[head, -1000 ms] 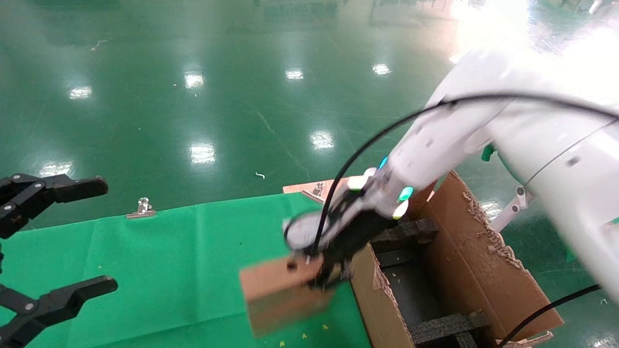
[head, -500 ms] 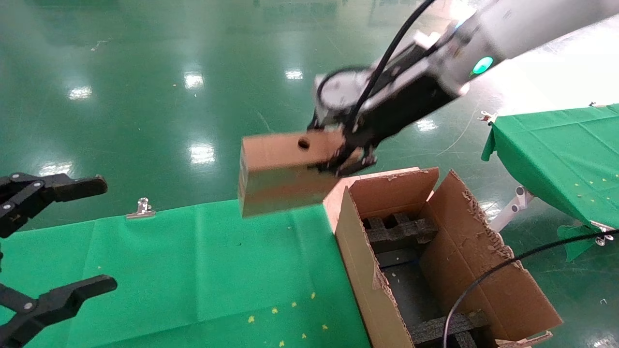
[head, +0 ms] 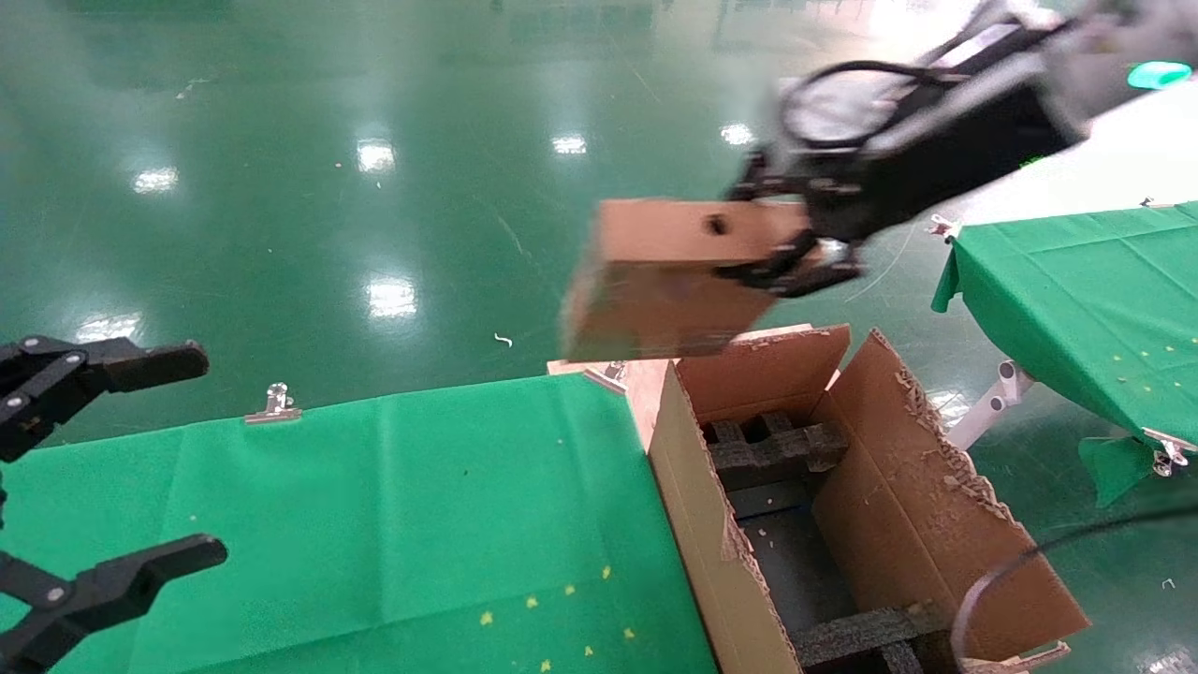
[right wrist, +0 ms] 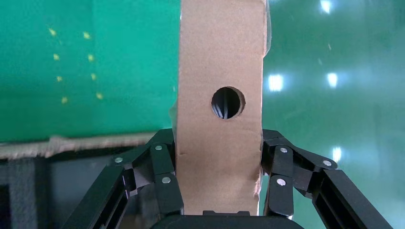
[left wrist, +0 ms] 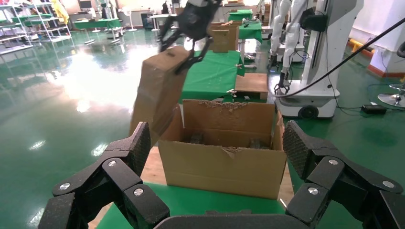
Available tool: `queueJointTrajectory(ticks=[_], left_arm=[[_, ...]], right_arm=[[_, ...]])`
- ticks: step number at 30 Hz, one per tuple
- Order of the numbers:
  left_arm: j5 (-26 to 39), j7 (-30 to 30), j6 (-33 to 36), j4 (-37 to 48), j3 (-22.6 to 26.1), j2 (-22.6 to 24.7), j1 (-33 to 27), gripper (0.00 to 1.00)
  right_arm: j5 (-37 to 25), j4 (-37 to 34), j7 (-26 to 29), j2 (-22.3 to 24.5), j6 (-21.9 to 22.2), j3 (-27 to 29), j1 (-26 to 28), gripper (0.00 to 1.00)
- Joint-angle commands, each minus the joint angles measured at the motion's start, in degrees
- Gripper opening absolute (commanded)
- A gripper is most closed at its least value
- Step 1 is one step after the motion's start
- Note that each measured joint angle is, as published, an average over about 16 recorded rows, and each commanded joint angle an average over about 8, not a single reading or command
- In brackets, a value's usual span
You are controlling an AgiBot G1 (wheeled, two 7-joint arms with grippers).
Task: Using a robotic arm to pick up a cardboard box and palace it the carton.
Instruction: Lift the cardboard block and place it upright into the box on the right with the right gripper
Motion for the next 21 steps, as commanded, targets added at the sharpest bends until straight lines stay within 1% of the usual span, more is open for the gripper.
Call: queueJointTrajectory(ticks=[1,7,12,16,21], left_arm=[[0.0,0.0,0.0,0.0,0.0,0.0,0.0,1.0],[0.0,0.0,0.0,0.0,0.0,0.0,0.0,1.0],[0.0,0.0,0.0,0.0,0.0,0.0,0.0,1.0],[0.0,0.0,0.0,0.0,0.0,0.0,0.0,1.0],[-0.01,0.0,-0.01,0.01,0.0,-0.01,0.0,1.0]], right_arm=[[0.49,0.42,-0.1,2.64,-0.09,-1.4,0.97,0.0],[-0.03,3.78,1.07,11.07,0.16,-7.0,2.59,0.0],[-1.07,5.77,1.97,16.56,0.5,-10.61,3.51,0.0],[-1.16,6.52,2.34,19.57,0.76,-12.43,3.86,0.0],[-0.04,6.97,2.45,21.53,0.93,-13.52,3.87,0.0]])
